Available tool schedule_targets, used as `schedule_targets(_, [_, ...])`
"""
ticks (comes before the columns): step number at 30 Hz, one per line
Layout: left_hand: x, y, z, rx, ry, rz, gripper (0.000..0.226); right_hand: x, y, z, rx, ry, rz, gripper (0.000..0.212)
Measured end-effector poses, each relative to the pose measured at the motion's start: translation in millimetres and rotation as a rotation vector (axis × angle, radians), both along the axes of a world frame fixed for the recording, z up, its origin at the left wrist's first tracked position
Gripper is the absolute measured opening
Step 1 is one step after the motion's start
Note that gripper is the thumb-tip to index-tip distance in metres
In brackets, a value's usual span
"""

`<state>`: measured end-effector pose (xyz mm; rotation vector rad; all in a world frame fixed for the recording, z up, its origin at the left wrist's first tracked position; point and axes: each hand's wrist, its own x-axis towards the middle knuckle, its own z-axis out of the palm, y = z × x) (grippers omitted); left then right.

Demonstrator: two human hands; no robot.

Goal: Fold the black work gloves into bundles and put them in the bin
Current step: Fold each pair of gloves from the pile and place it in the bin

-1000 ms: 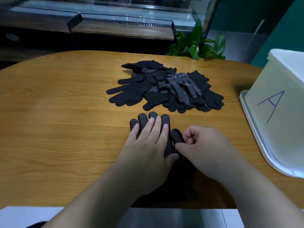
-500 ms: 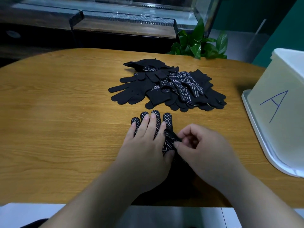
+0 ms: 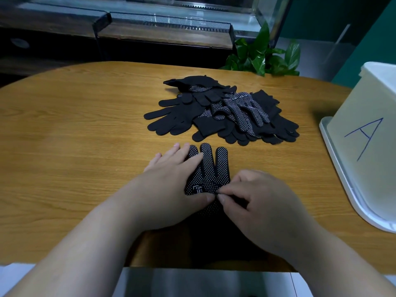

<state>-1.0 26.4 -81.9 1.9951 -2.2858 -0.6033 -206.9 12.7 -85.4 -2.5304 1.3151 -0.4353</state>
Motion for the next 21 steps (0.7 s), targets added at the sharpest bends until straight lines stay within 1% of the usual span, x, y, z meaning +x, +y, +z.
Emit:
schedule_targets(3, [-0.2, -1.3, 2.9, -0.042, 0.094, -0.009, 0.075, 0.0, -0.7, 0.2, -0.023, 0.01, 0.008, 0.035])
schedule_targets(6, [1.1, -3.5, 8.6, -0.139, 0.207, 0.1, 0.062, -1.4, -1.7, 1.2, -0.037, 0.031, 0.007, 0.029])
schedule_targets(8, [2.7, -4.4, 9.8, -0.222, 0.223, 0.176, 0.053, -0.6, -1.9, 0.9, -0.025, 0.084, 0.019, 0.028])
schedule_targets(10, [4.2, -6.3, 9.1, -0.253, 0.211, 0.242, 0.047, 0.4, -2.6, 0.6, -0.028, 0.1, 0.027, 0.025])
schedule_targets(14, [6.5, -10.7, 11.0, -0.246, 0.23, 0.351, 0.047, 3.6, -3.9, 0.8, -0.038, 0.123, 0.035, 0.015])
schedule_targets(17, [7.3, -13.5, 13.1, -0.226, 0.214, 0.385, 0.053, 5.5, -4.7, 1.9, -0.037, 0.133, 0.047, 0.012])
schedule_targets(21, [10.5, -21.3, 7.0, -0.261, 0.185, 0.403, 0.047, 10.4, -6.2, 4.8, -0.026, 0.142, 0.097, 0.022])
